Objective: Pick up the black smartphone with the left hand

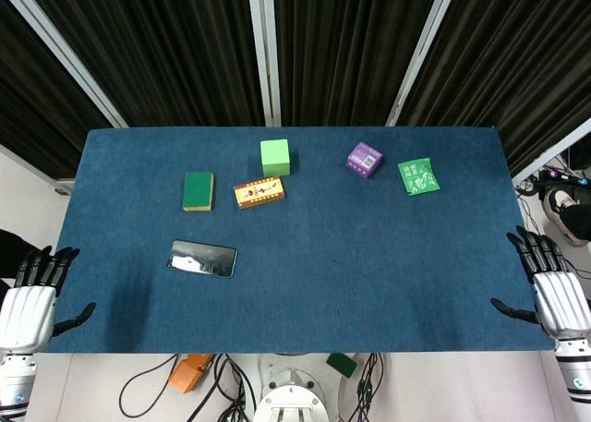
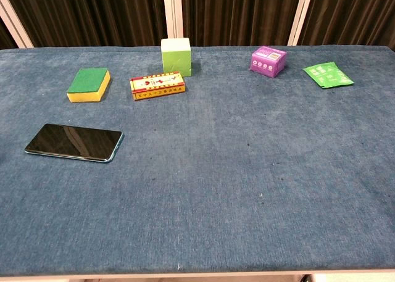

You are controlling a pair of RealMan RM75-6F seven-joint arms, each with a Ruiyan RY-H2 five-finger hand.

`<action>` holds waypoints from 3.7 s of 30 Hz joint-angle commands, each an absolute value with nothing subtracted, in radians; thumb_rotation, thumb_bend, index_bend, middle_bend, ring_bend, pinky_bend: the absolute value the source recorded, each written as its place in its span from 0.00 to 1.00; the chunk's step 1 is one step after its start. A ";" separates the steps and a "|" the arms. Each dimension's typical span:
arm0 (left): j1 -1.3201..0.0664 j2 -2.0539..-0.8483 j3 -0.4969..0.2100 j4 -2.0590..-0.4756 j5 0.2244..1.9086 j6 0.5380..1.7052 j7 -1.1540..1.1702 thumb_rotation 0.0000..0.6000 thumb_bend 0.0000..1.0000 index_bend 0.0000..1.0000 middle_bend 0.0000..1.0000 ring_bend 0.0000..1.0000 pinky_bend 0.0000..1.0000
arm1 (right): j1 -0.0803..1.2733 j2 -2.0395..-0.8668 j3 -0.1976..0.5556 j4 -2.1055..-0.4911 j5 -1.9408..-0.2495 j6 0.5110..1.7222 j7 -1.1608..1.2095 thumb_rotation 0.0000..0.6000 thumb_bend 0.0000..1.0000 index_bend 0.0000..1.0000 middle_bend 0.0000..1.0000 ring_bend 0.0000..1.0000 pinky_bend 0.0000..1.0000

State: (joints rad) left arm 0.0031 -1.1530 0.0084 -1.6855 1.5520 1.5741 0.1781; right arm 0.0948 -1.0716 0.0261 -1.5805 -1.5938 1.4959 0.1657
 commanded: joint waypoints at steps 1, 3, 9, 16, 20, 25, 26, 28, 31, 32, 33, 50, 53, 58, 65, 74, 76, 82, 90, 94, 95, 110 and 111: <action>0.000 -1.151 0.009 -1.695 1.541 1.560 0.197 1.00 0.19 0.11 0.11 0.05 0.04 | 0.100 -1.068 0.027 -1.586 -1.593 1.487 0.160 1.00 0.15 0.00 0.00 0.00 0.00; -0.005 -1.149 0.008 -1.703 1.540 1.549 0.205 1.00 0.18 0.11 0.11 0.05 0.04 | 0.102 -1.064 0.028 -1.588 -1.594 1.487 0.159 1.00 0.15 0.00 0.00 0.00 0.00; -0.064 -1.169 -0.012 -1.727 1.556 1.484 0.243 1.00 0.11 0.11 0.11 0.05 0.04 | 0.108 -1.060 0.035 -1.581 -1.587 1.480 0.164 1.00 0.15 0.00 0.00 0.00 0.00; -0.222 -1.261 -0.055 -1.716 1.530 1.265 0.327 1.00 0.10 0.12 0.11 0.05 0.04 | 0.116 -1.066 0.034 -1.580 -1.590 1.468 0.161 1.00 0.15 0.00 0.00 0.00 0.00; -0.303 -1.339 -0.085 -1.668 1.472 1.153 0.357 1.00 0.17 0.15 0.11 0.05 0.04 | 0.118 -1.067 0.034 -1.585 -1.584 1.461 0.153 1.00 0.15 0.00 0.00 0.00 0.00; -0.367 -1.436 -0.104 -1.581 1.418 1.080 0.367 1.00 0.18 0.18 0.11 0.05 0.04 | 0.118 -1.065 0.037 -1.590 -1.571 1.457 0.146 1.00 0.15 0.00 0.00 0.00 0.00; -0.373 -1.450 -0.103 -1.567 1.412 1.073 0.368 1.00 0.18 0.18 0.11 0.05 0.04 | 0.117 -1.065 0.038 -1.590 -1.569 1.457 0.146 1.00 0.15 0.00 0.00 0.00 0.00; -0.385 -1.476 -0.102 -1.538 1.392 1.058 0.377 1.00 0.18 0.19 0.11 0.05 0.04 | 0.117 -1.065 0.038 -1.589 -1.564 1.455 0.145 1.00 0.15 0.00 0.00 0.00 0.00; -0.397 -1.505 -0.100 -1.505 1.361 1.043 0.389 1.00 0.18 0.19 0.11 0.05 0.04 | 0.119 -1.067 0.039 -1.587 -1.559 1.449 0.143 1.00 0.15 0.00 0.00 0.00 0.00; -0.399 -1.512 -0.100 -1.497 1.350 1.040 0.391 1.00 0.18 0.19 0.10 0.05 0.04 | 0.120 -1.067 0.039 -1.588 -1.559 1.447 0.142 1.00 0.15 0.00 0.00 0.00 0.00; -0.401 -1.518 -0.101 -1.491 1.342 1.038 0.392 1.00 0.19 0.19 0.10 0.04 0.04 | 0.121 -1.067 0.039 -1.588 -1.559 1.445 0.142 1.00 0.15 0.00 0.00 0.00 0.00; -0.436 -1.571 -0.092 -1.429 1.271 1.020 0.372 1.00 0.24 0.24 0.10 0.04 0.04 | 0.125 -1.071 0.041 -1.586 -1.552 1.437 0.140 1.00 0.15 0.00 0.00 0.00 0.00; -0.443 -1.578 -0.091 -1.419 1.262 1.015 0.371 1.00 0.24 0.24 0.10 0.03 0.04 | 0.125 -1.072 0.040 -1.586 -1.552 1.437 0.139 1.00 0.15 0.00 0.00 0.00 0.00; -0.455 -1.591 -0.089 -1.397 1.245 1.001 0.366 1.00 0.28 0.29 0.10 0.03 0.04 | 0.123 -1.070 0.040 -1.588 -1.550 1.438 0.138 1.00 0.15 0.00 0.00 0.00 0.00; -0.462 -1.622 -0.086 -1.344 1.259 1.010 0.313 1.00 0.43 0.44 0.10 0.03 0.04 | 0.117 -1.067 0.039 -1.589 -1.549 1.445 0.139 1.00 0.15 0.00 0.00 0.00 0.00; -0.468 -1.557 -0.062 -1.429 1.294 0.994 0.238 1.00 0.53 0.50 0.11 0.04 0.04 | 0.108 -1.067 0.037 -1.587 -1.550 1.456 0.144 1.00 0.15 0.00 0.00 0.00 0.00; -0.475 -1.521 -0.052 -1.479 1.293 0.971 0.237 1.00 0.53 0.51 0.11 0.04 0.04 | 0.107 -1.068 0.036 -1.585 -1.550 1.457 0.145 1.00 0.15 0.00 0.00 0.00 0.00; -0.497 -1.443 -0.043 -1.600 1.259 0.936 0.295 1.00 0.55 0.51 0.13 0.05 0.04 | 0.103 -1.071 0.033 -1.579 -1.552 1.459 0.151 1.00 0.15 0.00 0.00 0.00 0.00; -0.563 -1.419 -0.067 -1.651 1.175 0.888 0.407 1.00 0.56 0.42 0.16 0.07 0.04 | 0.096 -1.073 0.031 -1.567 -1.552 1.466 0.166 1.00 0.15 0.00 0.00 0.00 0.00; -0.598 -1.427 -0.082 -1.651 1.123 0.868 0.444 1.00 0.55 0.34 0.16 0.07 0.04 | 0.090 -1.076 0.030 -1.555 -1.550 1.472 0.179 1.00 0.15 0.00 0.00 0.00 0.00; -0.605 -1.428 -0.084 -1.651 1.113 0.866 0.450 1.00 0.55 0.33 0.16 0.07 0.04 | 0.089 -1.077 0.030 -1.553 -1.549 1.473 0.182 1.00 0.15 0.00 0.00 0.00 0.00; -0.601 -1.430 -0.087 -1.679 1.123 0.991 0.435 1.00 0.52 0.22 0.15 0.07 0.04 | 0.085 -1.085 0.031 -1.526 -1.544 1.468 0.206 1.00 0.15 0.00 0.00 0.00 0.00; -0.592 -1.427 -0.088 -1.682 1.140 1.011 0.420 1.00 0.51 0.21 0.15 0.07 0.04 | 0.086 -1.085 0.031 -1.526 -1.544 1.467 0.206 1.00 0.15 0.00 0.00 0.00 0.00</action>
State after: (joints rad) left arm -0.6116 -1.4305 -0.0848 -1.6743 1.1056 0.9720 0.4494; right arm 0.0858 -1.0845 0.0310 -1.5259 -1.5444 1.4670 0.2060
